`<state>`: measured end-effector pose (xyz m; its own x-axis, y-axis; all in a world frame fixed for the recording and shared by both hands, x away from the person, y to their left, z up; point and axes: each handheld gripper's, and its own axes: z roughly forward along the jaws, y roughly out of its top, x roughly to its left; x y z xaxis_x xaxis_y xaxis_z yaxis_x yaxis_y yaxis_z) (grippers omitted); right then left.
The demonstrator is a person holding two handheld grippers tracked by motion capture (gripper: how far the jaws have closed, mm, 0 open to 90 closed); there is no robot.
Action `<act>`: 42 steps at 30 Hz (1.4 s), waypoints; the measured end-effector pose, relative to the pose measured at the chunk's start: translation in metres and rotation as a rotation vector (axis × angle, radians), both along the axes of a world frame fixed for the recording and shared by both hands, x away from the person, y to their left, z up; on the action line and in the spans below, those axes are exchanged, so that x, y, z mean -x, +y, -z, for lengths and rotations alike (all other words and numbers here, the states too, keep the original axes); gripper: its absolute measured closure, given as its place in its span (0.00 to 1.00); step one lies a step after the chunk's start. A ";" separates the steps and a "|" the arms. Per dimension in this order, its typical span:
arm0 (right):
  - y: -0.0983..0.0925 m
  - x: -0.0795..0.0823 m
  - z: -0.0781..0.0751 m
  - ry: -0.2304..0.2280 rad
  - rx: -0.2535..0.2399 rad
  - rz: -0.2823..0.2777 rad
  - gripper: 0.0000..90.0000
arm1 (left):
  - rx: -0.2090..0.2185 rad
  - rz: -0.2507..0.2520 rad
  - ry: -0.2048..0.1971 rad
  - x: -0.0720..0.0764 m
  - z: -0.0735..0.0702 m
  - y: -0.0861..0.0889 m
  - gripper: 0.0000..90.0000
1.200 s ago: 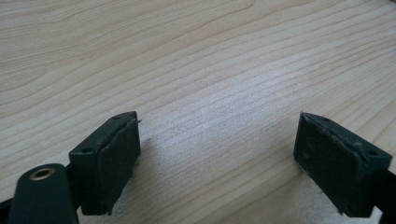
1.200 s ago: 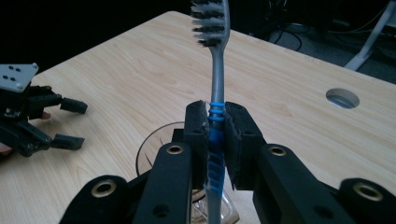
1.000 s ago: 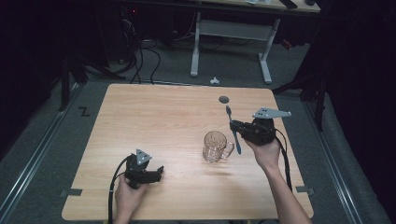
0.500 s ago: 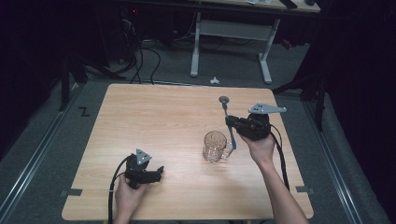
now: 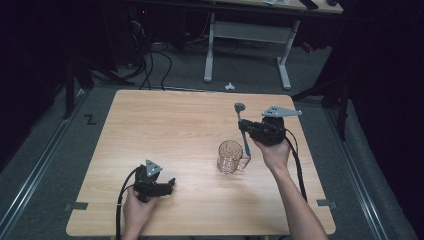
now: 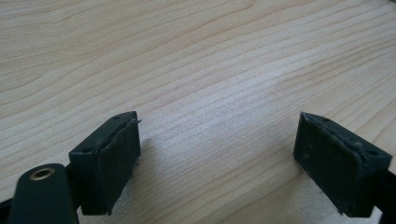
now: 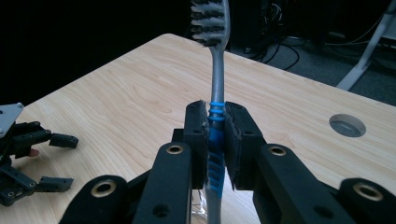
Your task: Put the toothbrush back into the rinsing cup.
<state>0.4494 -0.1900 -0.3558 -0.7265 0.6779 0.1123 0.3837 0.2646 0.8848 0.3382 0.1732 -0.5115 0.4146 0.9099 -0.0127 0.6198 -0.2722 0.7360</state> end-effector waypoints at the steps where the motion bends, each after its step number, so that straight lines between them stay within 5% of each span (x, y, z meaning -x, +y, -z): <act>1: 0.000 0.000 0.000 -0.001 0.001 -0.001 0.89 | 0.000 0.000 0.000 0.000 0.000 0.000 0.17; 42: -0.010 0.010 0.009 0.001 0.053 0.002 0.89 | -0.001 0.000 0.001 0.000 0.000 0.000 0.17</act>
<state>0.4391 -0.1998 -0.3649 -0.7254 0.6841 0.0766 0.3848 0.3107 0.8691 0.3382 0.1732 -0.5115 0.4149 0.9098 -0.0123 0.6201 -0.2729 0.7355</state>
